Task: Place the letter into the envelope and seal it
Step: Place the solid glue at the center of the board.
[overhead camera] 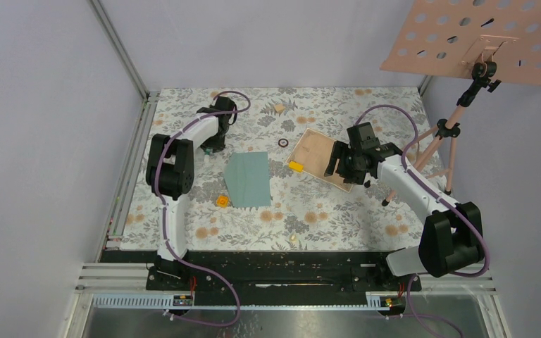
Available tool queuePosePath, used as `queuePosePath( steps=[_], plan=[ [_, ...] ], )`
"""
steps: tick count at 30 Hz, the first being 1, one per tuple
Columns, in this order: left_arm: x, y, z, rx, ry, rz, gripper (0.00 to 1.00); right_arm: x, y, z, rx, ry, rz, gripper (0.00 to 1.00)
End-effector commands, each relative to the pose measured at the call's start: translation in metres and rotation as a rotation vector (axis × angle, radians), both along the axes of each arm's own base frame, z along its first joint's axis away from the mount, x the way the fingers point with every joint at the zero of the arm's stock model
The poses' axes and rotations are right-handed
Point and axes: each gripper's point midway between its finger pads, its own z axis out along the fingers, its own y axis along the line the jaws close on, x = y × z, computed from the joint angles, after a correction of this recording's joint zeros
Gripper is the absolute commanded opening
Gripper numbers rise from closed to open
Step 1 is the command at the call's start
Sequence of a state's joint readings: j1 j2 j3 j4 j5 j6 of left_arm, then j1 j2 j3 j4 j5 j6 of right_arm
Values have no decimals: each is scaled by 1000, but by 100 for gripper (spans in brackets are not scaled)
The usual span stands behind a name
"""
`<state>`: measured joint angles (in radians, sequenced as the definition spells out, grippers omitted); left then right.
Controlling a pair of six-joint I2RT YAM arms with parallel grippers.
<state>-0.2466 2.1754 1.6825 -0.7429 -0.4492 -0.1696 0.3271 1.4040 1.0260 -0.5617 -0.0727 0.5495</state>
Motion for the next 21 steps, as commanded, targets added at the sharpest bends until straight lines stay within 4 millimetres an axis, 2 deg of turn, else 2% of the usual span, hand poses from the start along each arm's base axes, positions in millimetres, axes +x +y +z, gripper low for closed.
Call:
queuePosePath(
  steps=[1,5,8,11,14,17,21],
  plan=[
    [11,0,21,-21,-58,24,35,1,5,8,29,-28,2,75],
    [10,-3,34,-43,-81,18,38,3,-3,15,8,-79,-29,75],
    [9,-5,48,-58,-101,16,40,5,-22,22,-68,-133,-82,77],
    [5,-10,72,-103,-139,16,40,3,-42,21,-160,-146,-127,98],
    [-2,-23,115,-194,-231,3,40,-2,-52,11,-180,-110,-180,99],
    [-11,-53,151,-346,-302,-43,41,-7,-45,-3,-96,-53,-208,100],
    [-29,-139,178,-665,-316,-177,44,-4,-26,-16,65,-41,-246,97]
  ],
)
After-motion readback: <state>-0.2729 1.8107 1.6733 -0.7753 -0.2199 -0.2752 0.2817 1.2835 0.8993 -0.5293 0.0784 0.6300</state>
